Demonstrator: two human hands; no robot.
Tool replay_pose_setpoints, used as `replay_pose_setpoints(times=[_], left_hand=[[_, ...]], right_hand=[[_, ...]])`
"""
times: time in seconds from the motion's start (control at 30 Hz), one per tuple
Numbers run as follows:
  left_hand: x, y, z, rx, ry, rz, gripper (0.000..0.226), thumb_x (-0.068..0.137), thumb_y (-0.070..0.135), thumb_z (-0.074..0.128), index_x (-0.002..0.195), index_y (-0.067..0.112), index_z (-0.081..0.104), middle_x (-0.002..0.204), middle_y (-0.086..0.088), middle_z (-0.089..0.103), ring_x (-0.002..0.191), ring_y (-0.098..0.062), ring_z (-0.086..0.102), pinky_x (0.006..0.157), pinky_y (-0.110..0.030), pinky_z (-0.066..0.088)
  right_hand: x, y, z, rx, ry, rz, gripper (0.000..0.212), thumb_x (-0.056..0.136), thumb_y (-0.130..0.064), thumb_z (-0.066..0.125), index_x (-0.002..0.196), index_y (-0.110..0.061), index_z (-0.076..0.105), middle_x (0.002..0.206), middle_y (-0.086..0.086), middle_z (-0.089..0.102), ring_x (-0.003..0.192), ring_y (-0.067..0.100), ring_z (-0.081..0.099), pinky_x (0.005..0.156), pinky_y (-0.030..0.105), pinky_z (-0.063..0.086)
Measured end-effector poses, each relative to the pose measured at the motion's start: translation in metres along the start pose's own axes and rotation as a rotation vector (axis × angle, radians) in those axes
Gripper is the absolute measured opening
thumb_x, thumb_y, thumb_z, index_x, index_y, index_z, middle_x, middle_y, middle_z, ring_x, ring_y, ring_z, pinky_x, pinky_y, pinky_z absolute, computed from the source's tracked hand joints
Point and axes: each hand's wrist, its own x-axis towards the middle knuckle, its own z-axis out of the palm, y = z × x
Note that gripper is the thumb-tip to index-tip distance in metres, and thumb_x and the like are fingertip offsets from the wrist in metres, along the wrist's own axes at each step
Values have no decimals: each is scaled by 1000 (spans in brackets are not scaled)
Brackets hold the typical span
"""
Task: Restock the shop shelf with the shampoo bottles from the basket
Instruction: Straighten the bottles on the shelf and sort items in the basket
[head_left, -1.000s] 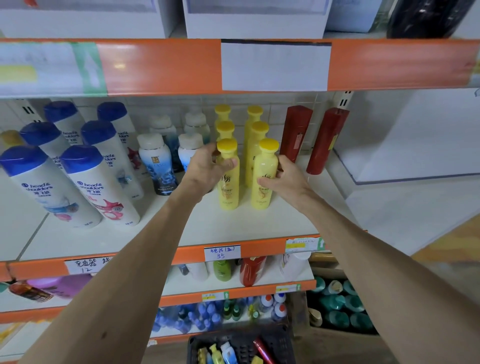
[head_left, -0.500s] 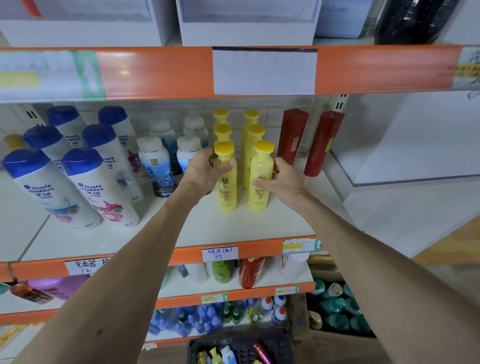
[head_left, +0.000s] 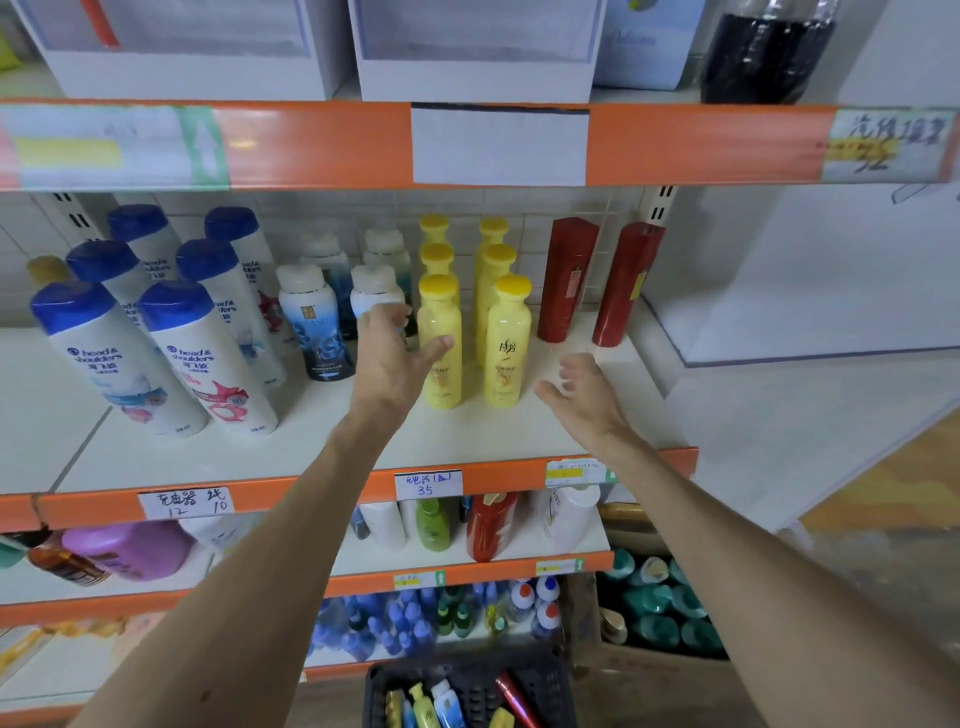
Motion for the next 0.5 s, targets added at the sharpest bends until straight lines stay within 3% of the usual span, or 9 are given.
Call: replay_pose_setpoints(times=[0.1,0.3,0.4,0.5], left_hand=[[-25,-12,-3,127,-10,-32,55,82,33,72,124,6,49,118,-9,45,101,-19,50,90,-26,43],[-95,-47,1,253,41,42,27,88,13,59,114,5,56,112,-14,51,102,-28,53,93,-40,46],[-131,-62,14,291,4,80,19,89,8,53,107,6,59,106,-12,54,95,-27,55,87,-38,47],[-157,-65,24,351,-86,91,18,89,7,51,105,7,60,103,-12,57,94,-28,55,83,-36,45]], right_hand=[[-24,13,-1,-54,9,9,50,94,-32,61,136,-12,44,137,8,51,121,22,54,102,43,45],[-79,47,8,-234,-36,-131,34,94,-11,54,128,-9,51,129,10,54,123,26,50,104,41,40],[-105,67,13,-338,36,-332,28,92,-6,51,120,-7,57,122,12,58,120,31,52,100,44,43],[-120,76,13,-461,15,-429,26,94,-8,48,117,-7,59,119,10,61,119,27,53,99,37,40]])
